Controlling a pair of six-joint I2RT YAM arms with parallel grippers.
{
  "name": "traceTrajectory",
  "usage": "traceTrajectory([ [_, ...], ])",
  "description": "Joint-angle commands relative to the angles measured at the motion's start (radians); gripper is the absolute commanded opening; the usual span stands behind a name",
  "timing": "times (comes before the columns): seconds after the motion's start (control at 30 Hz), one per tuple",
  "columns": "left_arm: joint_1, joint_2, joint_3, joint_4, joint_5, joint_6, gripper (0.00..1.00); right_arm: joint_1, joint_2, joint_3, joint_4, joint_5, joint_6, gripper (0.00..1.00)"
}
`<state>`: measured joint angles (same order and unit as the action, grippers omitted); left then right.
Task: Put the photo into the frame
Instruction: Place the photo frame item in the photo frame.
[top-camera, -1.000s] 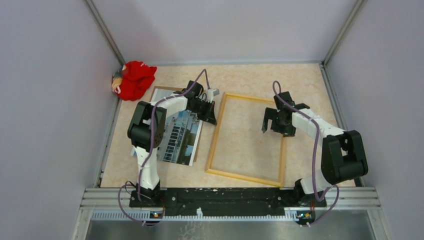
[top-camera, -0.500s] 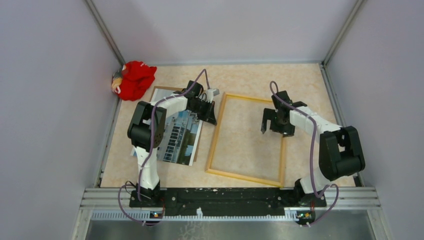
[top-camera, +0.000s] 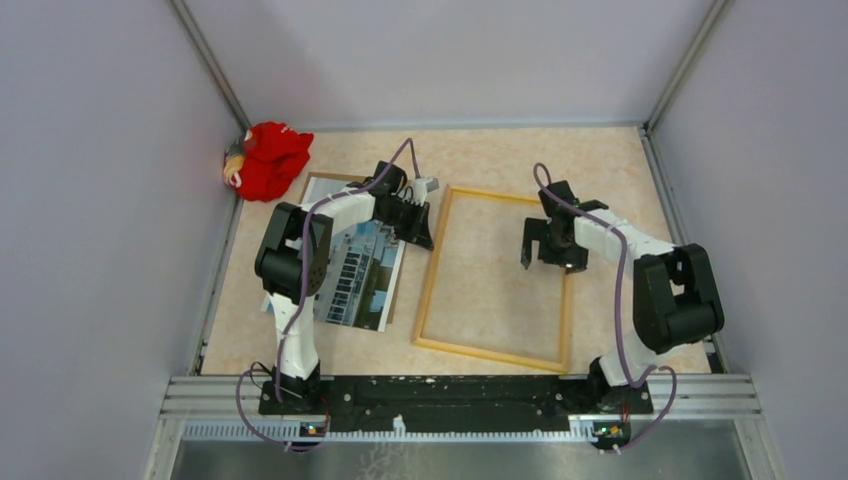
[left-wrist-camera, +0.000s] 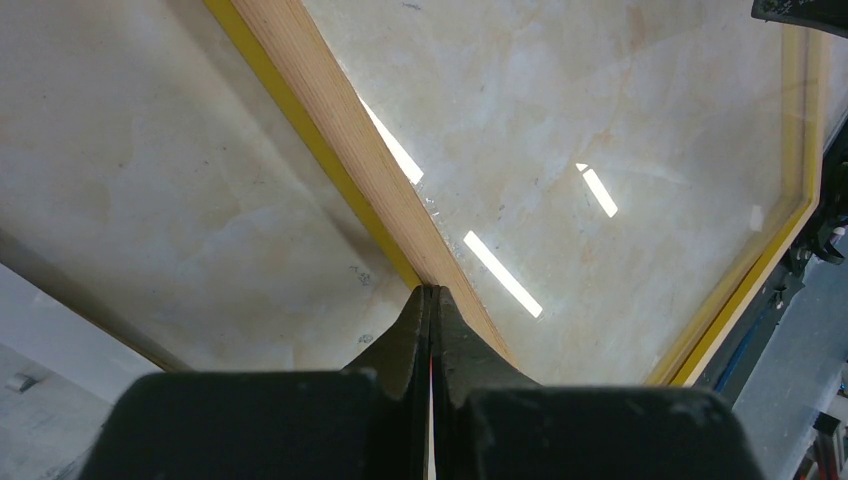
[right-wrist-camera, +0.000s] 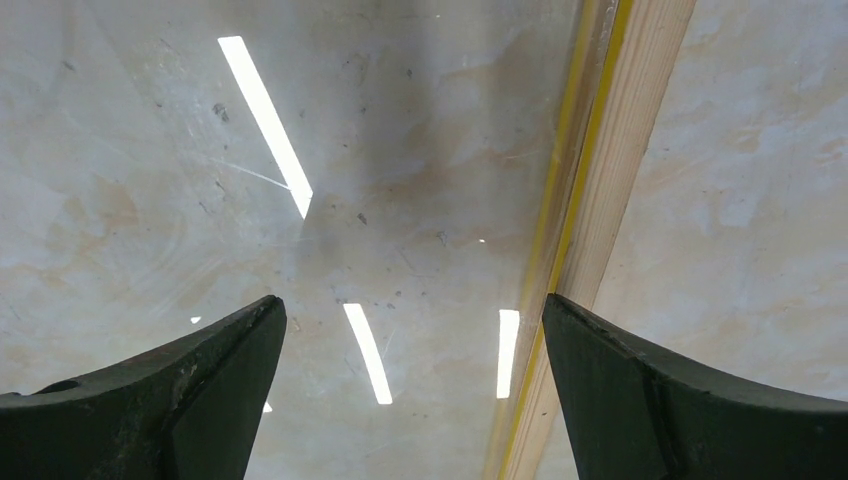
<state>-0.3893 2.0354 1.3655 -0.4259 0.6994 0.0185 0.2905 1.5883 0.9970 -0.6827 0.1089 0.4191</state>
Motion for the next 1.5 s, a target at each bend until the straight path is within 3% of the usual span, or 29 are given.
traceTrajectory([
  [0.0, -0.014, 0.007, -0.042, -0.072, -0.057, 0.026, 0.00, 0.023, 0.005, 0.061, 0.030, 0.025, -0.015, 0.99],
  [0.3, -0.014, 0.008, -0.037, -0.072, -0.051, 0.021, 0.00, 0.079, 0.024, 0.101, -0.022, 0.168, -0.031, 0.99],
  [0.63, -0.014, 0.002, -0.045, -0.075, -0.054, 0.025, 0.00, 0.088, -0.039, 0.116, -0.044, 0.161, -0.007, 0.97],
  [0.77, -0.013, 0.001, -0.045, -0.074, -0.050, 0.026, 0.00, 0.088, -0.115, 0.050, -0.055, 0.097, 0.033, 0.81],
  [0.9, -0.011, -0.002, -0.043, -0.077, -0.051, 0.028, 0.00, 0.088, -0.201, -0.065, -0.047, -0.020, 0.077, 0.40],
  [0.97, -0.011, -0.004, -0.039, -0.080, -0.052, 0.032, 0.00, 0.088, -0.247, -0.115, -0.055, -0.051, 0.104, 0.37],
  [1.03, -0.011, -0.010, -0.039, -0.082, -0.053, 0.037, 0.00, 0.088, -0.304, -0.159, -0.069, -0.051, 0.132, 0.38],
  [1.13, -0.011, -0.019, -0.038, -0.086, -0.062, 0.048, 0.00, 0.084, -0.347, -0.159, -0.095, 0.011, 0.166, 0.66],
  [1.17, -0.011, -0.020, -0.037, -0.087, -0.065, 0.051, 0.00, 0.070, -0.350, -0.142, -0.101, 0.025, 0.180, 0.72],
  [1.3, -0.007, -0.025, -0.032, -0.100, -0.072, 0.063, 0.00, -0.032, -0.324, -0.112, -0.022, -0.015, 0.200, 0.81],
  [1.47, 0.025, -0.045, -0.021, -0.122, -0.074, 0.086, 0.00, -0.234, -0.222, -0.134, 0.162, -0.194, 0.200, 0.94],
])
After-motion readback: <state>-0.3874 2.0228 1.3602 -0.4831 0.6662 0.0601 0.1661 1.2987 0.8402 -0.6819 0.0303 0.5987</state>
